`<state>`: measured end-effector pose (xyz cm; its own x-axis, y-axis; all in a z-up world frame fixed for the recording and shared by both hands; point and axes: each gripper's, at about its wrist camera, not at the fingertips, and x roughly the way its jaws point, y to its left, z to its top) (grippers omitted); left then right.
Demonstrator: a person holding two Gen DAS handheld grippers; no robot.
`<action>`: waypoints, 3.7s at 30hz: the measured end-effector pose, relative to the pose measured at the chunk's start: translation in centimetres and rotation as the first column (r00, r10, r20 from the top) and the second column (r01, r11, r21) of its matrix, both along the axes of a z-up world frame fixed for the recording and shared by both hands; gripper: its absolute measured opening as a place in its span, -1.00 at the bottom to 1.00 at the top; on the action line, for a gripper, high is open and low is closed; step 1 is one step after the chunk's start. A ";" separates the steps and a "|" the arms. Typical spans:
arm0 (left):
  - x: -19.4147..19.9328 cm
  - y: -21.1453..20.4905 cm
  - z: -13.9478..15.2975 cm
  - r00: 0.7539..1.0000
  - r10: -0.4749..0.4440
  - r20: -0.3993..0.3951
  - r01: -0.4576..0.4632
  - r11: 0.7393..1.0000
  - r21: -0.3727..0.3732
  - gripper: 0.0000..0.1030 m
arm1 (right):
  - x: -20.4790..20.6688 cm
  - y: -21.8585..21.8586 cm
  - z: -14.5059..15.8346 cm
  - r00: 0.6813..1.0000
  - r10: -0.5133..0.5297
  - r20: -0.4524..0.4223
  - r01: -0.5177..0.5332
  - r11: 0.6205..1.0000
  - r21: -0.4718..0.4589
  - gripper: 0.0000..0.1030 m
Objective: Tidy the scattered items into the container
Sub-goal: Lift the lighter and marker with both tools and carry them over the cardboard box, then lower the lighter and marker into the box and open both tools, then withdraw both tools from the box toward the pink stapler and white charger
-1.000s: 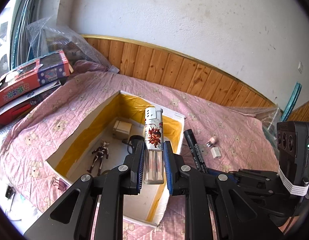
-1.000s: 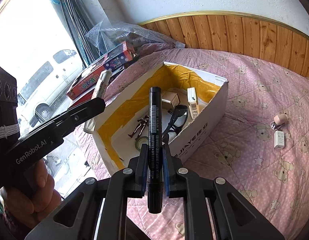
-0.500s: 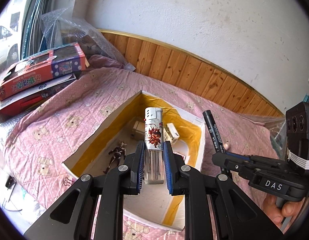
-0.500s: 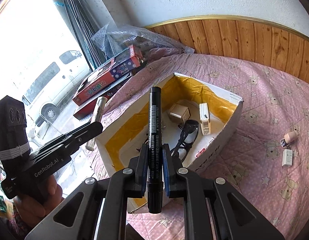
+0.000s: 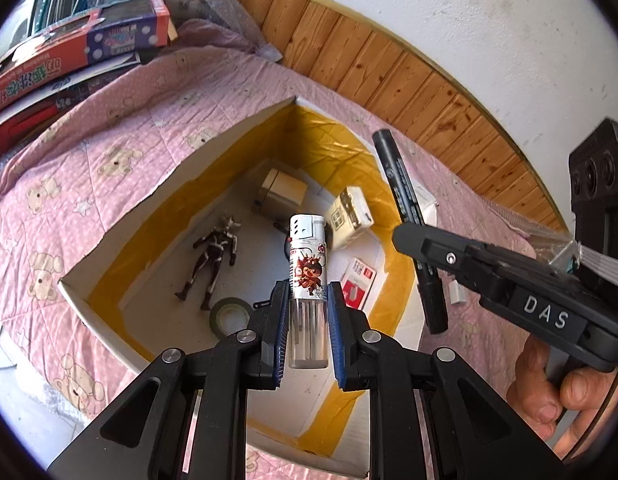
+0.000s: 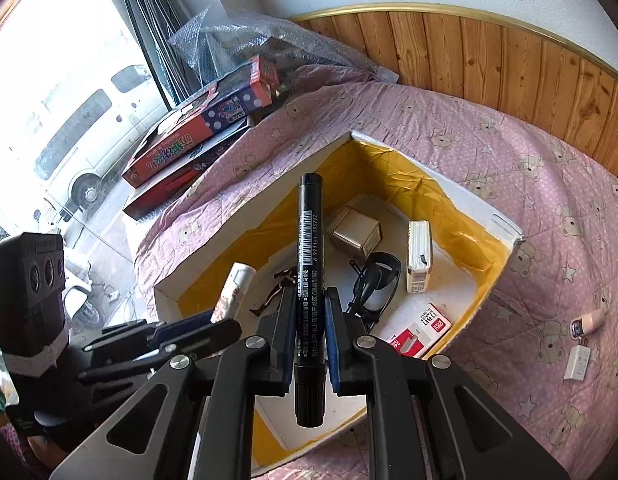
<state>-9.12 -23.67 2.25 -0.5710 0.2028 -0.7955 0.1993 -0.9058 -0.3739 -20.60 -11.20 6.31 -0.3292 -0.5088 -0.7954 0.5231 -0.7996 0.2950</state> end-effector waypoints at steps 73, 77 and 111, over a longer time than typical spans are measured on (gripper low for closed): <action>11.3 10.8 3.9 0.988 -0.125 -0.085 0.088 0.932 -0.353 -0.16 | 14.1 9.7 -1.1 0.998 -0.068 -0.009 0.066 0.988 -0.137 -0.44; 11.5 12.6 3.8 0.983 -0.157 -0.096 0.115 0.931 -0.346 -0.16 | 14.7 11.7 -2.1 0.995 -0.103 0.005 0.103 0.983 -0.153 -0.44; -3.2 26.5 -2.1 0.899 -0.439 -0.016 0.425 0.878 -0.219 -0.16 | 6.4 27.8 -9.2 0.864 -0.492 0.106 0.502 0.854 -0.134 -0.44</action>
<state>-12.36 2.79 0.17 -0.5146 0.2776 -0.8112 -0.2469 -0.9540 -0.1698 -14.16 16.55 -2.93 -0.5208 -0.4069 -0.7505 0.0432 -0.8905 0.4529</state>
